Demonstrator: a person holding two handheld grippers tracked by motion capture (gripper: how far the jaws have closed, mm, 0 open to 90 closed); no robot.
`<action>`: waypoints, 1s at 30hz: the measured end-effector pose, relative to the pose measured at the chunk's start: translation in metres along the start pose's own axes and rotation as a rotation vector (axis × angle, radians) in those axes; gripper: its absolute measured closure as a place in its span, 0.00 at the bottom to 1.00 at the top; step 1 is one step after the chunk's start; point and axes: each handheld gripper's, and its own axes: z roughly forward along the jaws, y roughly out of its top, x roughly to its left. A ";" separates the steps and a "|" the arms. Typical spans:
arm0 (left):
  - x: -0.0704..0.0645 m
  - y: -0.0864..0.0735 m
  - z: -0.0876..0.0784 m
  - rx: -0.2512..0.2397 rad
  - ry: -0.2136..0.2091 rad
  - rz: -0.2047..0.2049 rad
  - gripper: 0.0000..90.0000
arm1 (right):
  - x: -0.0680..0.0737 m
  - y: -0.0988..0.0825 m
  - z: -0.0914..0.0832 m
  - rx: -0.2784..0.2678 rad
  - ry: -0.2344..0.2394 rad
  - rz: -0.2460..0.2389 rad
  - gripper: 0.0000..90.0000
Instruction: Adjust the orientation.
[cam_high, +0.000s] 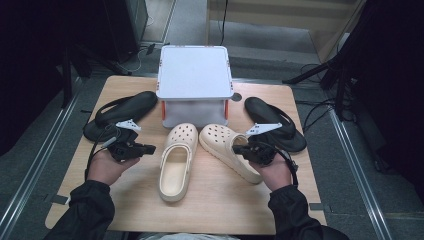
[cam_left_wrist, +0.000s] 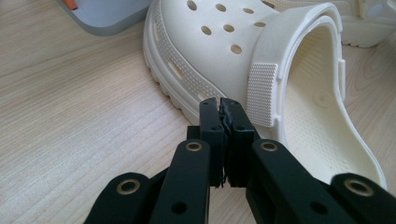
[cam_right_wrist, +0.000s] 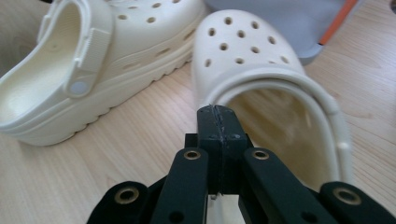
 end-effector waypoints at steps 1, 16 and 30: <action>0.000 0.000 0.000 -0.001 0.002 0.001 0.99 | -0.002 -0.001 0.001 0.003 -0.008 0.009 1.00; 0.001 -0.001 0.011 0.021 -0.023 -0.006 0.99 | 0.009 0.002 0.022 0.071 0.011 -0.031 1.00; -0.001 -0.002 0.016 0.038 -0.037 -0.004 0.99 | 0.026 0.008 0.036 0.061 0.070 -0.044 1.00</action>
